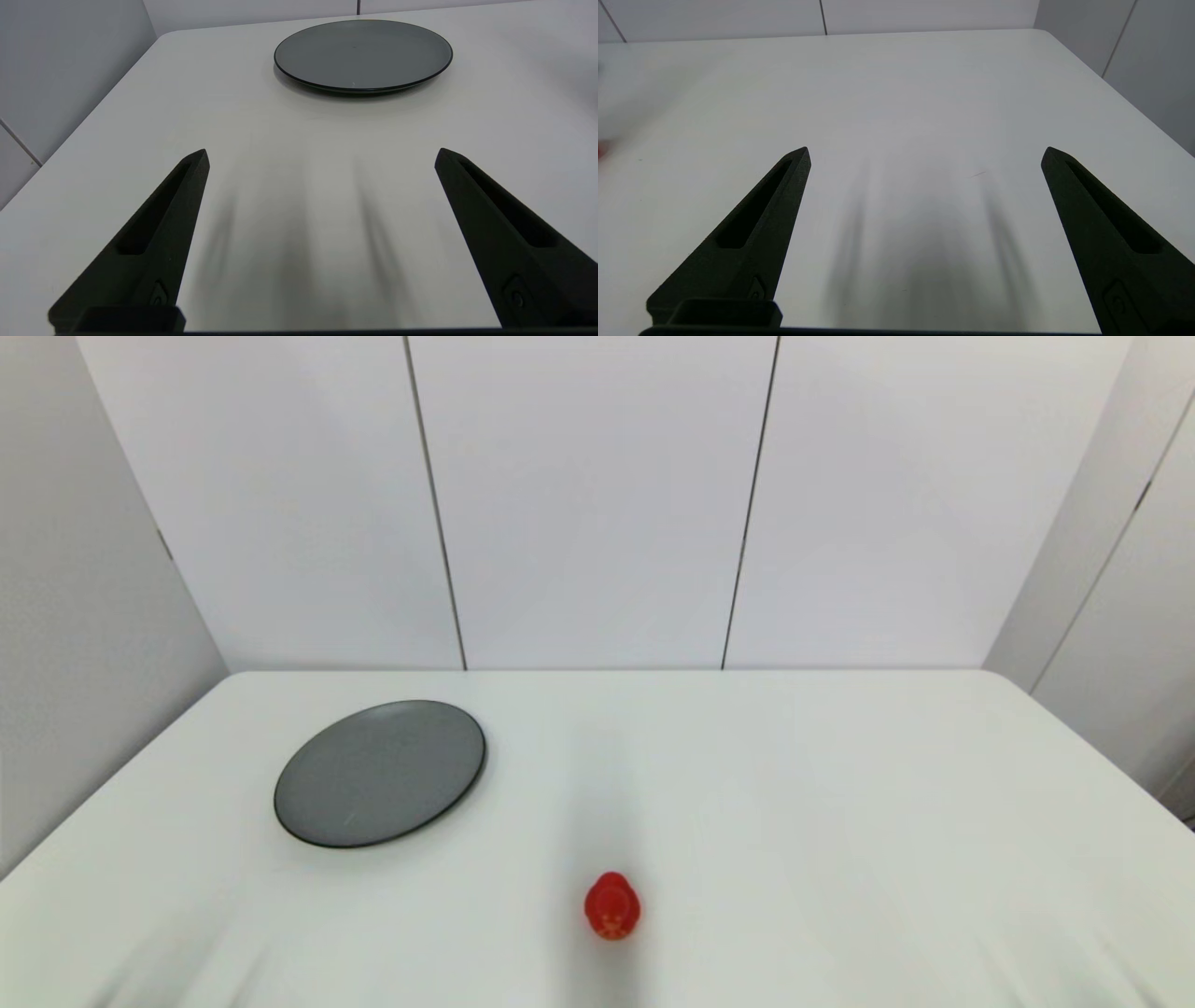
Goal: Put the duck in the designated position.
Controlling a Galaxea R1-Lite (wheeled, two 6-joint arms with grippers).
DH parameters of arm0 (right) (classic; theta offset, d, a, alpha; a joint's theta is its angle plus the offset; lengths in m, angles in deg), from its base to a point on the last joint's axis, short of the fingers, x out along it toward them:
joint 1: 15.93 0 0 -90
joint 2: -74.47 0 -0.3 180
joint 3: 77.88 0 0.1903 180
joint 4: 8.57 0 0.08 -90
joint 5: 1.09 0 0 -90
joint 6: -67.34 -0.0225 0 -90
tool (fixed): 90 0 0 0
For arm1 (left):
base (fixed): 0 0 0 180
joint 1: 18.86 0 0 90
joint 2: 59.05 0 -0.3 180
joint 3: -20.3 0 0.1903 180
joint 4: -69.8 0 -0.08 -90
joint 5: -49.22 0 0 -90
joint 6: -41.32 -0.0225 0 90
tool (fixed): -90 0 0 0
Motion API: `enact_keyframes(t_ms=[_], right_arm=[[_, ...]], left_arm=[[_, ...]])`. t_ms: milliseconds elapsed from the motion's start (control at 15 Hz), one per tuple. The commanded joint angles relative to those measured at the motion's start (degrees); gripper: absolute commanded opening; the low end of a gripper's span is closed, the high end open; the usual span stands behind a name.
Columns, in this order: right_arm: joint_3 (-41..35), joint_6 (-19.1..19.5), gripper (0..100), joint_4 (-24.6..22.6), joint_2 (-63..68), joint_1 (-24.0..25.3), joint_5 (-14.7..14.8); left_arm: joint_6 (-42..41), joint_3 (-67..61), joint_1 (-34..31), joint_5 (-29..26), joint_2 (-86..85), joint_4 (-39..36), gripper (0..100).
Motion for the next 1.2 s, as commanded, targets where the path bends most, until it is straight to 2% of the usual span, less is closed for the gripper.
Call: enact_keyframes(t_ms=[67, 1200], right_arm=[[0.0, -0.2, 100, 0.0, 0.1, 0.0, 0.1], [0.0, -0.2, 100, 0.0, 0.1, 0.0, 0.1]], left_arm=[[0.0, 0.0, -0.1, 0.0, 0.1, 0.0, 100], [0.0, 0.0, 0.0, 0.0, 0.1, 0.0, 100]])
